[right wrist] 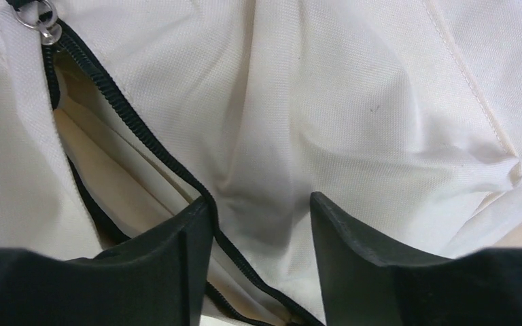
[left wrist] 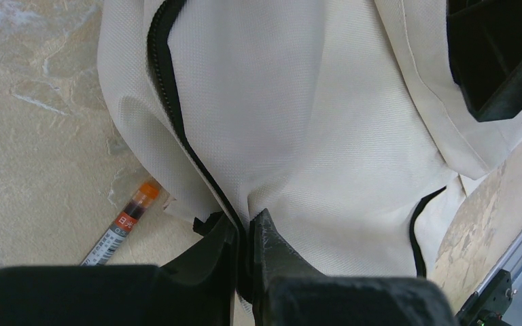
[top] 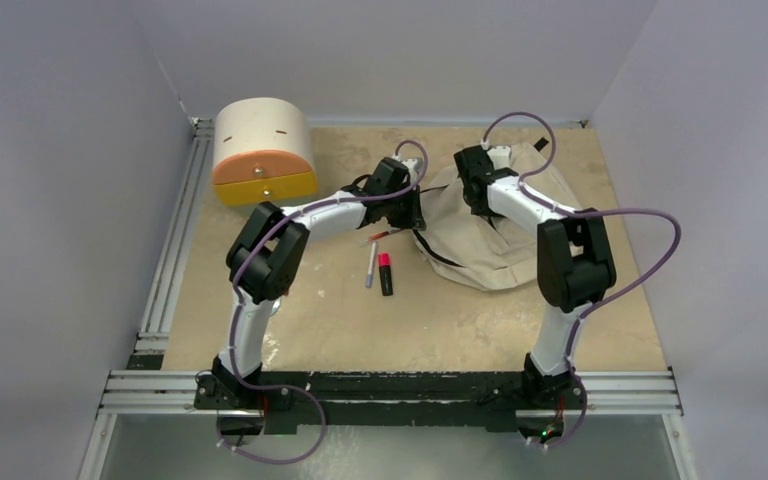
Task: Pack the student bag
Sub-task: Unzip the student bag at the center of the board.
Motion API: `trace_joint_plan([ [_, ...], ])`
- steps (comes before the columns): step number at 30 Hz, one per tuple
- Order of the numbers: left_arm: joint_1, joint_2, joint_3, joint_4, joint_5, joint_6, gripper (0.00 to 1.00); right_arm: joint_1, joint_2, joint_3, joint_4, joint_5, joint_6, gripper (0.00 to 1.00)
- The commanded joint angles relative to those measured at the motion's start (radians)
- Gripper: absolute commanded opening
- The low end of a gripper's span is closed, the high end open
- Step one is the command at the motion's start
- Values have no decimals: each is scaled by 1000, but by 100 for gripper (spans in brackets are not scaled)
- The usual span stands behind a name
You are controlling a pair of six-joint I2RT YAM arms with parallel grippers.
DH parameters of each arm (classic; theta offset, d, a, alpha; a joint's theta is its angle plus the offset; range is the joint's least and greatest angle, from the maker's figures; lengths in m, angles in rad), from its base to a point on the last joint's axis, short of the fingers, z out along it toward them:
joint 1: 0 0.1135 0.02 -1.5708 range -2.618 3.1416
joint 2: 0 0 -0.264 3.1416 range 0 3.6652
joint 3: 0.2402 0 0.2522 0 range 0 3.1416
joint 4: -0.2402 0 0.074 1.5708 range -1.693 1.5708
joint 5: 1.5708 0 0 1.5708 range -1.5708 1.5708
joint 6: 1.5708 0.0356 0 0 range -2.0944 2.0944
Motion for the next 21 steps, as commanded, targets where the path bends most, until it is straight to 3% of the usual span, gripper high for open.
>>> trace_joint_plan([
  [1, 18, -14, -7, -16, -7, 26, 0, 0, -7, 37, -34, 101, 31, 49],
  [7, 21, -12, 2, -12, 5, 27, 0, 0, -59, 57, -18, 59, 23, 24],
  [11, 20, -6, 7, -9, 23, 28, 0, 1, -92, 77, -17, 31, 14, 0],
  [21, 31, -6, 21, -23, -8, 52, 0, -1, -195, 97, -55, 61, 41, 0],
])
